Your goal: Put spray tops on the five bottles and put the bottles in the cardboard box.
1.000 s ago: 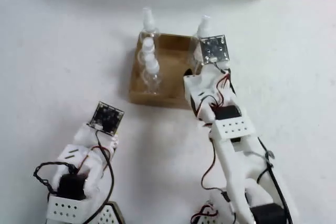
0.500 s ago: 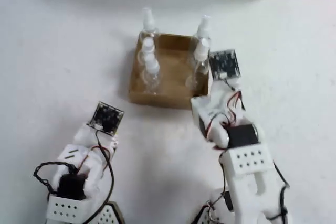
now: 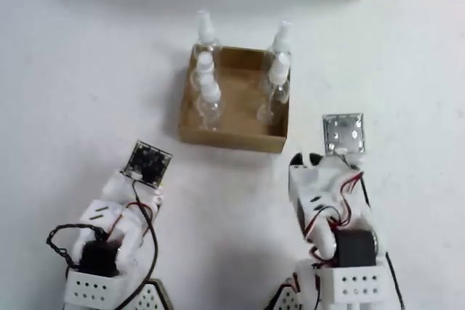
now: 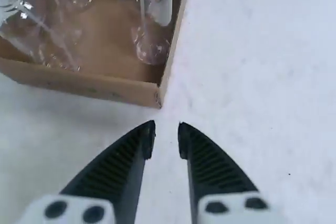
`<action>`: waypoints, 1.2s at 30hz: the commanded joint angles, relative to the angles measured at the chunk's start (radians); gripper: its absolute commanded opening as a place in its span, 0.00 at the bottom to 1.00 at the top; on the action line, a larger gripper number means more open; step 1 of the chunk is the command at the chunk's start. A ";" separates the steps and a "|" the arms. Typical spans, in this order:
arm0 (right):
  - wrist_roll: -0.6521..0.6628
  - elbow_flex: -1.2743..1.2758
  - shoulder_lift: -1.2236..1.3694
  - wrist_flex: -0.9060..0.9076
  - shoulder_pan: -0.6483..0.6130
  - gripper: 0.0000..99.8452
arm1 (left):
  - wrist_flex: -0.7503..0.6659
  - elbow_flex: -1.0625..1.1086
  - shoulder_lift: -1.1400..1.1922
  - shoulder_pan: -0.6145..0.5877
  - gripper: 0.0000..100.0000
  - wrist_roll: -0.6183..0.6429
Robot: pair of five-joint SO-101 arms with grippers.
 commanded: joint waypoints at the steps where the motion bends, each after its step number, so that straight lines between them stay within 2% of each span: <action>1: 0.051 0.074 -0.096 -0.028 -0.005 0.02 | 0.006 -0.003 -0.005 -0.008 0.02 -0.008; 11: 0.048 0.381 -0.340 0.007 -0.051 0.02 | 0.008 -0.003 -0.008 -0.007 0.02 -0.002; 13: 0.037 0.387 -0.348 0.036 -0.048 0.02 | 0.008 -0.003 -0.008 -0.007 0.02 -0.002; 19: -0.146 0.387 -0.337 0.081 -0.051 0.02 | 0.008 -0.003 -0.008 -0.007 0.02 -0.002; 36: -0.153 0.453 -0.337 0.191 -0.051 0.02 | 0.008 -0.003 -0.008 -0.007 0.02 -0.002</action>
